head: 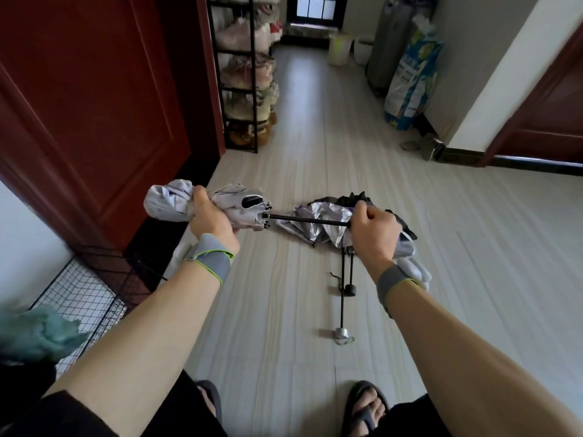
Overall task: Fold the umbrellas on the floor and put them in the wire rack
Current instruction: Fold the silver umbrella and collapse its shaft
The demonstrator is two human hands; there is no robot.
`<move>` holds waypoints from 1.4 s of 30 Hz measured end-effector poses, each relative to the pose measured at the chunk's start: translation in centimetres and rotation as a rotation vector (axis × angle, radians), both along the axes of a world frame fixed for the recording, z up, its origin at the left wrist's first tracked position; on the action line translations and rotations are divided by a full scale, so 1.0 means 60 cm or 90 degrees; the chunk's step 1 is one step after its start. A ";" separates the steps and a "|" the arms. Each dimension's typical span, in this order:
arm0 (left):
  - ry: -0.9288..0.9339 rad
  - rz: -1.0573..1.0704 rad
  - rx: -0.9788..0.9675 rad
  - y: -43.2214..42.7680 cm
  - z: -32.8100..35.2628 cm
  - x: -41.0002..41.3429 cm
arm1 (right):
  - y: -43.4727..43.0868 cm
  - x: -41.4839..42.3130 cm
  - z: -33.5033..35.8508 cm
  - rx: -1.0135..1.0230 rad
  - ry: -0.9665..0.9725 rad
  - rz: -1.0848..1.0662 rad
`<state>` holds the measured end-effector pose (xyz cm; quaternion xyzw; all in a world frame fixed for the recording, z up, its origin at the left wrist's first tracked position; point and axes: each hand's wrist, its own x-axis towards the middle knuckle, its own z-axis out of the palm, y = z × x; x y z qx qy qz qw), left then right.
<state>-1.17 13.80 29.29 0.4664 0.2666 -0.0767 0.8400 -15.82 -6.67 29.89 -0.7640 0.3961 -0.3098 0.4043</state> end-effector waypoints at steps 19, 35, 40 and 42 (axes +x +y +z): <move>-0.032 0.042 0.065 -0.023 0.005 -0.026 | 0.025 0.012 0.001 0.238 0.202 0.094; -0.020 0.012 0.038 -0.031 -0.004 -0.040 | 0.078 0.027 0.027 0.225 0.202 0.154; -0.001 -0.019 -0.017 -0.048 -0.003 -0.046 | 0.082 0.031 0.009 -0.040 0.007 0.071; -0.003 -0.019 -0.012 -0.049 -0.004 -0.041 | 0.086 0.028 0.003 -0.073 -0.033 0.073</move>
